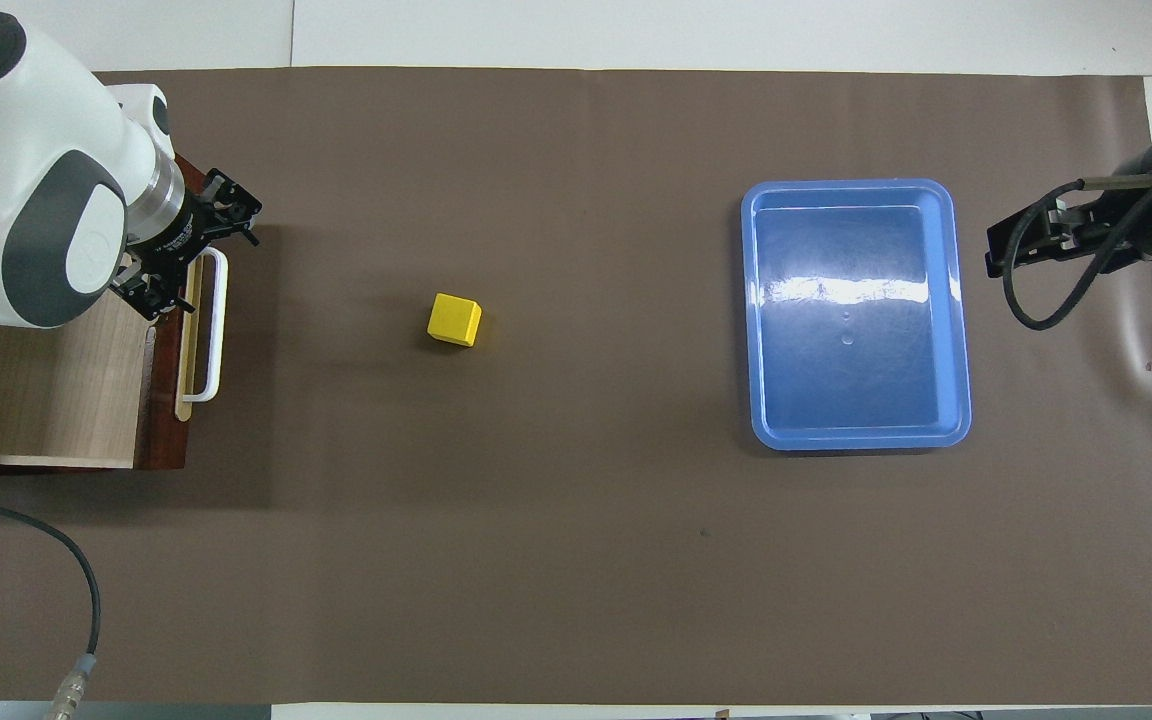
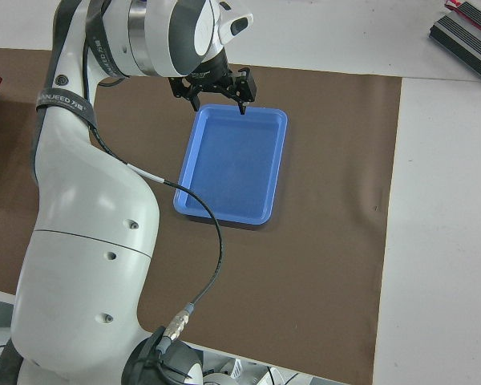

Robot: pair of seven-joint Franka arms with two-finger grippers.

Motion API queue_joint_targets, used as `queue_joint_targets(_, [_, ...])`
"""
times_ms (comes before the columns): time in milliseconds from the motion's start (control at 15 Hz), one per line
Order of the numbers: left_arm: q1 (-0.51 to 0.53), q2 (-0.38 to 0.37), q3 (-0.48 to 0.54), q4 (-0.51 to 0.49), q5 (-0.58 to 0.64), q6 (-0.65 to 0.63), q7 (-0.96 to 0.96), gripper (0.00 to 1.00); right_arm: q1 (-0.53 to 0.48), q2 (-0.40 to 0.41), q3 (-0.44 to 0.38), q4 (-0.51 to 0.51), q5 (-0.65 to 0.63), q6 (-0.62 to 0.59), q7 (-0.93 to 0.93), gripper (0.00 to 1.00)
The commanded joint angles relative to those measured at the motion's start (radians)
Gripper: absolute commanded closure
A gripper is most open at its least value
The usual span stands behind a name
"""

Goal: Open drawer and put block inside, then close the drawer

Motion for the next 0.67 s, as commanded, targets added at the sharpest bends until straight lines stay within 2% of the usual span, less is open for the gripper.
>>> queue_joint_targets(0, [0.000,-0.035,0.002,-0.042,-0.004,0.025,0.012,0.00,-0.011,-0.028,0.013,-0.039,-0.023,0.028,-0.034,0.00])
queue_joint_targets(600, [0.001,-0.035,0.002,-0.045,-0.004,0.027,0.014,0.00,-0.023,-0.027,0.013,-0.038,-0.020,0.028,-0.033,0.00])
